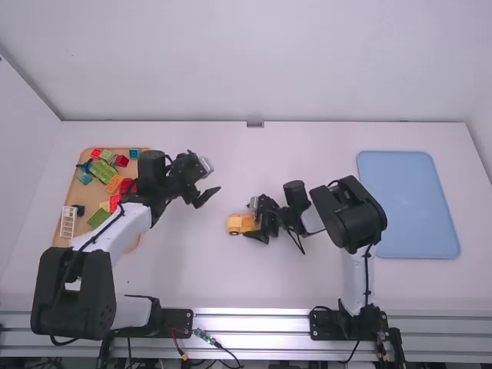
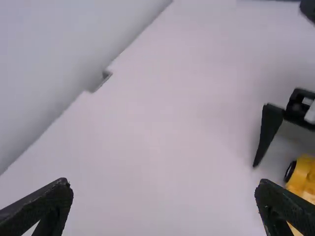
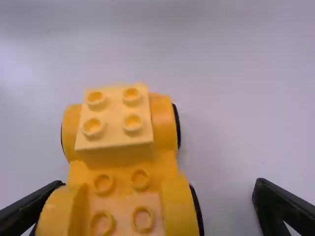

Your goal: Assemble lego blocks to make yellow taxi

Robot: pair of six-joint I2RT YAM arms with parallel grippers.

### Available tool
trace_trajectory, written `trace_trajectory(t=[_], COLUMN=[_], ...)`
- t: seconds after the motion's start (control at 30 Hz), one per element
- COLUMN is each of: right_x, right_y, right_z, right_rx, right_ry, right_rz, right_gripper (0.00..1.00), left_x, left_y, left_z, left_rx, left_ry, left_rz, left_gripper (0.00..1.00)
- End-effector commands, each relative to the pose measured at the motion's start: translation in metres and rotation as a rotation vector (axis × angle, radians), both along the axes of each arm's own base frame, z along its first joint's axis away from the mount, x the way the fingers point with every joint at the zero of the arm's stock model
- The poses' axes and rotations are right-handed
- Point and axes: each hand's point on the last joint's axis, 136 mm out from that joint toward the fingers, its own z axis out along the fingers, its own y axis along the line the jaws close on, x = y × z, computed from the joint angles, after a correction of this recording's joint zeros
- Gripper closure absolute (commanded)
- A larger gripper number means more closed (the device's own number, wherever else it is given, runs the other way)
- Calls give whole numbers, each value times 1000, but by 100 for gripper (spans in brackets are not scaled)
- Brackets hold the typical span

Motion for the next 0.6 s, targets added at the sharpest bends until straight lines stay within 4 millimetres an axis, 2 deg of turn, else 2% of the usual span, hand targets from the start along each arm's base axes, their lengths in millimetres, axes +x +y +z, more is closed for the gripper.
trace_trajectory(t=[0.0,0.17,0.27,0.3,0.33,0.47,0.5,0.57], right_x=[4,6,6,6,4,5,5,4], right_y=[-17,-43,-63,-64,-73,-96,-101,-106], right_z=[-1,20,30,30,32,38,41,48], right_rx=[-32,-78,-182,-189,-266,-416,-456,-520], right_ry=[56,28,17,17,8,7,6,-1], right_rz=[-68,-105,-164,-167,-188,-258,-273,-288], right_gripper=[1,1,1,1,1,1,1,1], left_x=[16,35,42,42,42,45,47,52], left_y=[22,65,112,114,135,188,205,226], left_z=[29,58,75,75,78,68,62,50], left_rx=[-18,-149,-257,-260,-280,-277,-276,-268], left_ry=[-27,19,69,71,87,155,184,249], left_rz=[102,292,463,469,528,748,835,940], left_gripper=[1,1,1,1,1,1,1,1])
